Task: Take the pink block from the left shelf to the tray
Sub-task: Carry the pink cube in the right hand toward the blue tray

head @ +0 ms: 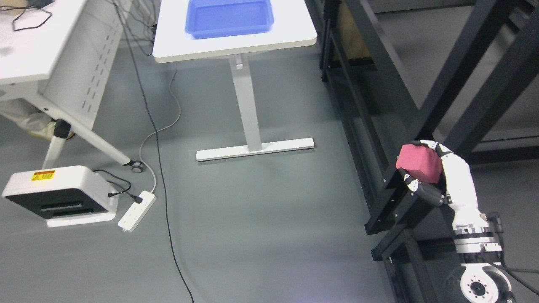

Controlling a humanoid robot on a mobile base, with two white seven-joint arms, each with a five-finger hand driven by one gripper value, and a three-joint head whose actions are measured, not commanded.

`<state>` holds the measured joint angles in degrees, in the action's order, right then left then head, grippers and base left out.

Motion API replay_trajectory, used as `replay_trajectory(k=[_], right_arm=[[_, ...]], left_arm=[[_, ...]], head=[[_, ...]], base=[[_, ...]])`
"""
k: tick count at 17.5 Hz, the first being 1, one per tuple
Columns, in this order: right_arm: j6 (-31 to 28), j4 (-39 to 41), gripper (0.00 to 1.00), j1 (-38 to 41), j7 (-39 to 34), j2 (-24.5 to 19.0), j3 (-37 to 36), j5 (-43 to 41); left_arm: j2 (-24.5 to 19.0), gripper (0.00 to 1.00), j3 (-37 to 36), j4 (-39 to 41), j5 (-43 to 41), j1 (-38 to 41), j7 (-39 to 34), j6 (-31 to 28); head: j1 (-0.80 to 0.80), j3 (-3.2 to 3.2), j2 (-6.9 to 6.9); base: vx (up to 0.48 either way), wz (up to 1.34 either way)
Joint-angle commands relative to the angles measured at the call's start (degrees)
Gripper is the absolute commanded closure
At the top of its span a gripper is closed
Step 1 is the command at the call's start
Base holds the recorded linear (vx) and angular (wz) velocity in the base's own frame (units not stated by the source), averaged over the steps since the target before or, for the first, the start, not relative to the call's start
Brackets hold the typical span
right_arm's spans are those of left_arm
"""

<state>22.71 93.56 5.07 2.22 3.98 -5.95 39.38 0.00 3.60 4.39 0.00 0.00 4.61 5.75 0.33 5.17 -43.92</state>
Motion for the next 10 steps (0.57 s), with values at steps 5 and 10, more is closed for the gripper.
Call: replay_trajectory(k=[5, 10], right_arm=[[0.05, 0.04, 0.97, 0.29, -0.11, 0.07, -0.03, 0.0], [0.14, 0.13, 0.97, 0.64, -0.2, 0.42, -0.12, 0.0]], left_arm=[[-1.0, 0.0, 0.0, 0.0, -0.09, 0.53, -0.04, 0.05], [-1.0, 0.0, 0.0, 0.0, -0.09, 0.53, -0.04, 0.05]], head=[[0.0, 0.0, 0.0], [0.0, 0.0, 0.0]], base=[[-0.069, 0.55], [-0.042, 0.36]])
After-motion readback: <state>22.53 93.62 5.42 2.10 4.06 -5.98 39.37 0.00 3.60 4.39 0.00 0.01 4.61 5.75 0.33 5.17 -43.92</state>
